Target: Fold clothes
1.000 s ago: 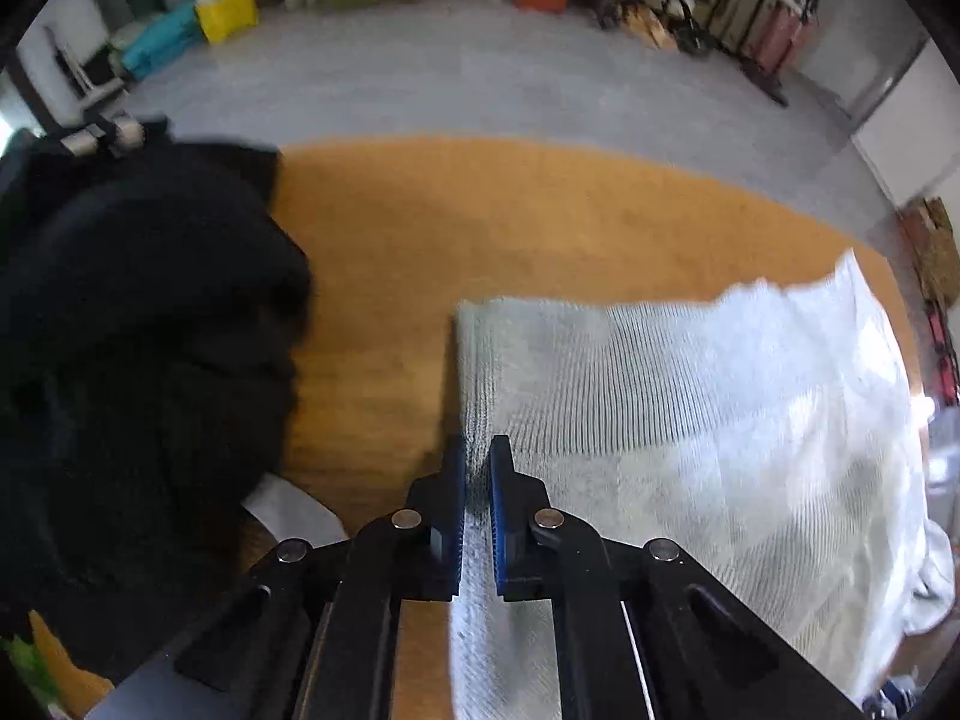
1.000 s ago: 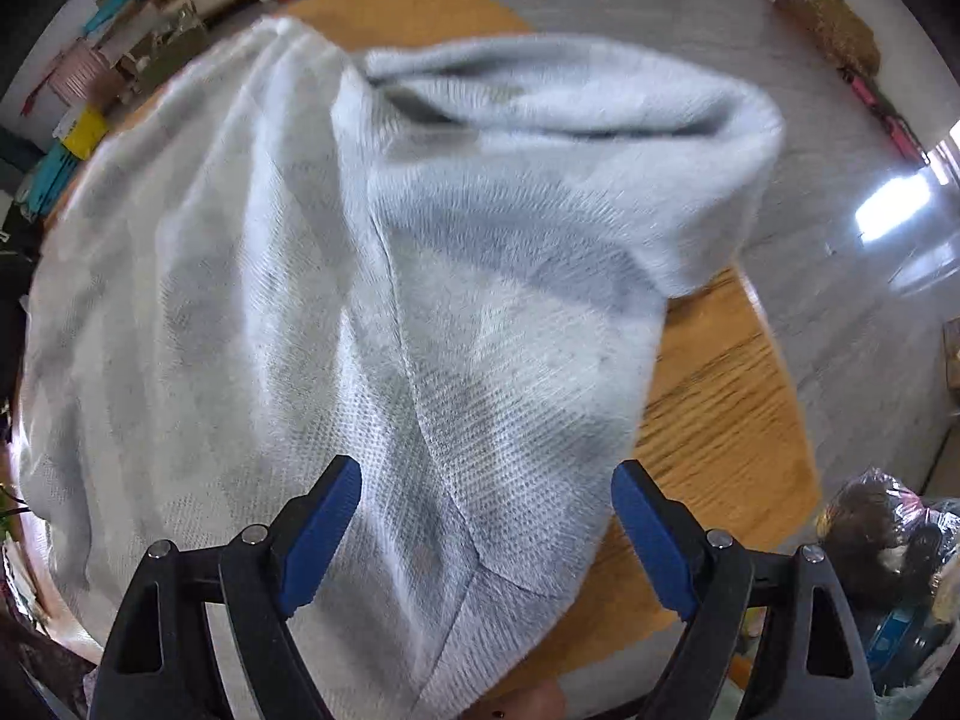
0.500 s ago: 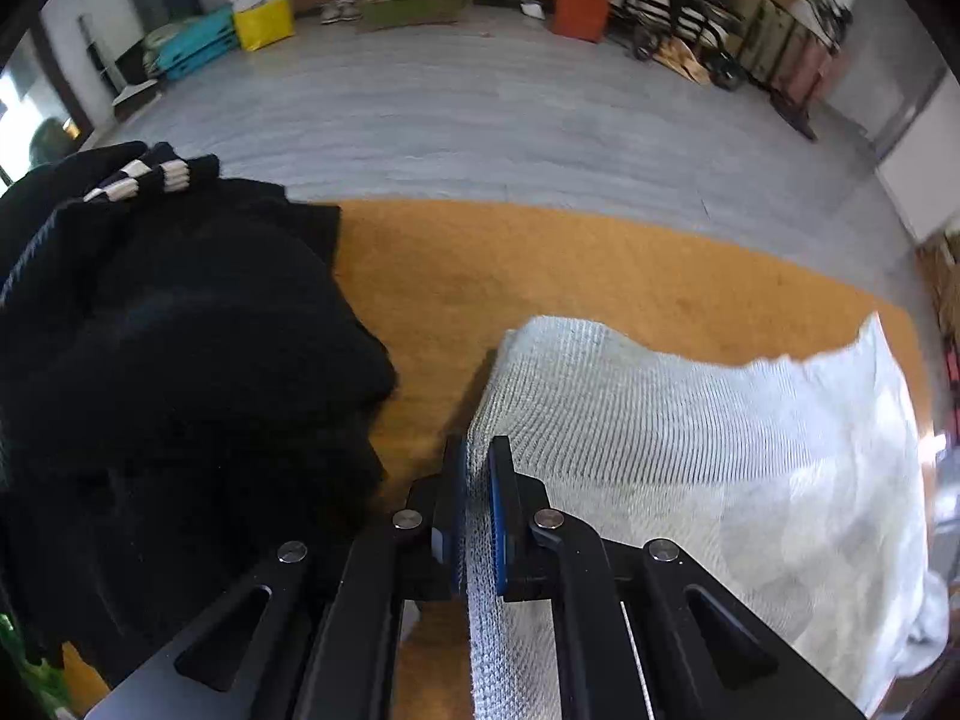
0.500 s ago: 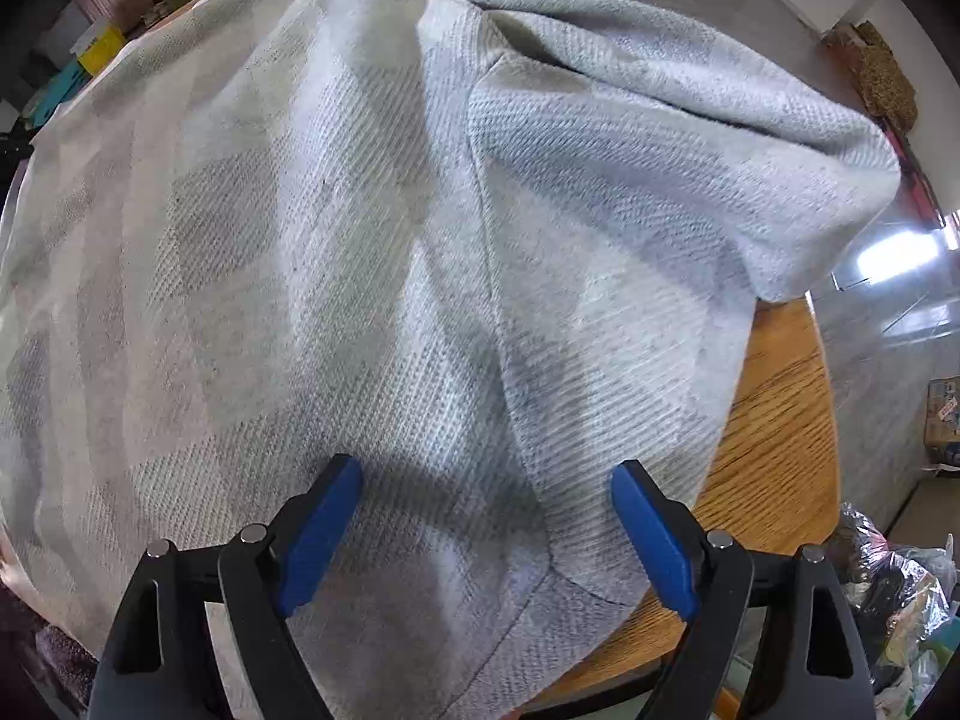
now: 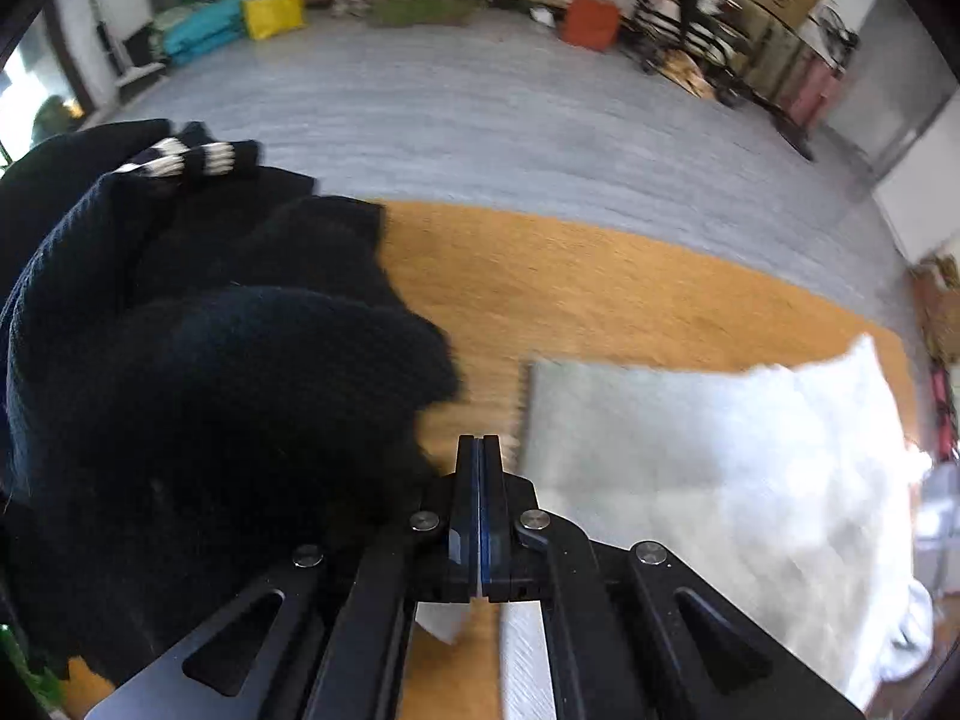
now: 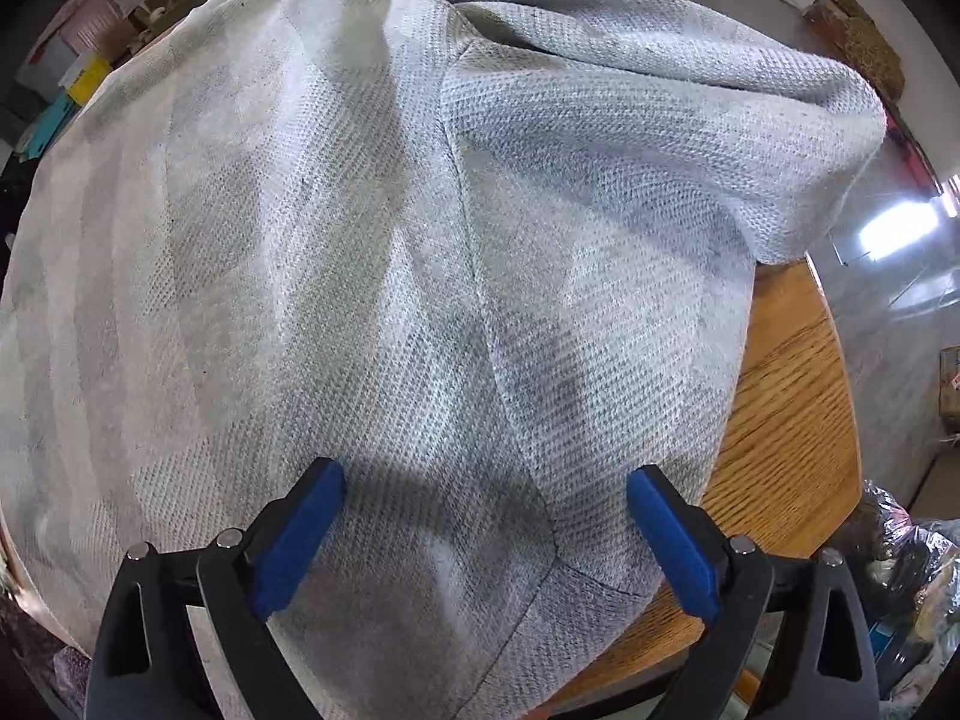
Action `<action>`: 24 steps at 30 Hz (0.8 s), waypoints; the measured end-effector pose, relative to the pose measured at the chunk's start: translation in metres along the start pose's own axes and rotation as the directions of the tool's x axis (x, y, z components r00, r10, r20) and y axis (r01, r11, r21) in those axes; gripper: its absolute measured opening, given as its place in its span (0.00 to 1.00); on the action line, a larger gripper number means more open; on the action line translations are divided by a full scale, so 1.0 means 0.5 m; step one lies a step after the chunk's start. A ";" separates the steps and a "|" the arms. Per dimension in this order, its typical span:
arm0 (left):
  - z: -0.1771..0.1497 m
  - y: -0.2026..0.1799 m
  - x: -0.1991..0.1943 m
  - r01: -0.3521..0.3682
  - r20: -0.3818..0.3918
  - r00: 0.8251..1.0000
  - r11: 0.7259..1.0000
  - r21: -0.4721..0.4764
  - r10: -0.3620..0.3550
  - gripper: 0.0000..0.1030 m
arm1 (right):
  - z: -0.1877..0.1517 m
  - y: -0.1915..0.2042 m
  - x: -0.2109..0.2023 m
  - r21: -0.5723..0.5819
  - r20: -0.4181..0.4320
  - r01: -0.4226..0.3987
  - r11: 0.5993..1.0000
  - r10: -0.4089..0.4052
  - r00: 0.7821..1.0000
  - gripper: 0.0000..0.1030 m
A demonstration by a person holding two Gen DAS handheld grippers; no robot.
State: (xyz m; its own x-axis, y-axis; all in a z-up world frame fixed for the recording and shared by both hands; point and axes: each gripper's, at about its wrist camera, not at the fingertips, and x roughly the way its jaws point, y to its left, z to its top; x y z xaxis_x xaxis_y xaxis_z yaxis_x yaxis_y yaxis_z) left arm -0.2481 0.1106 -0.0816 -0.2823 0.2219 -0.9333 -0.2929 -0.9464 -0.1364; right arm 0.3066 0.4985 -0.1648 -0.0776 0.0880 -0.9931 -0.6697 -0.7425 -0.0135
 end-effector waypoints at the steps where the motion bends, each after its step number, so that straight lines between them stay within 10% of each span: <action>1: 0.001 -0.019 -0.006 0.036 -0.019 0.999 0.999 0.018 -0.036 0.00 | 0.004 -0.002 0.001 0.001 0.003 -0.001 1.000 0.001 1.000 0.96; 11: -0.029 -0.326 0.045 0.153 -0.152 0.983 0.925 0.348 -0.105 0.01 | 0.050 -0.044 0.011 -0.011 0.005 -0.010 1.000 0.010 1.000 1.00; 19: -0.066 -0.435 0.098 0.024 -0.123 0.991 0.840 0.543 0.051 0.01 | 0.034 -0.008 0.010 -0.028 0.011 -0.008 1.000 0.008 1.000 1.00; 24: -0.009 -0.378 0.101 -0.064 0.018 0.998 0.929 0.366 0.061 0.01 | 0.002 0.030 0.004 -0.042 0.018 -0.007 0.999 0.008 1.000 1.00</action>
State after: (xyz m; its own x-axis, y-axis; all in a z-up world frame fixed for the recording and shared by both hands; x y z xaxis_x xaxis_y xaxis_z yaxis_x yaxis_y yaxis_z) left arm -0.2028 0.2998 -0.1045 -0.3164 0.1676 -0.9337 -0.5881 -0.8070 0.0545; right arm 0.2959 0.4882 -0.1671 -0.0964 0.0938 -0.9909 -0.6374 -0.7705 -0.0110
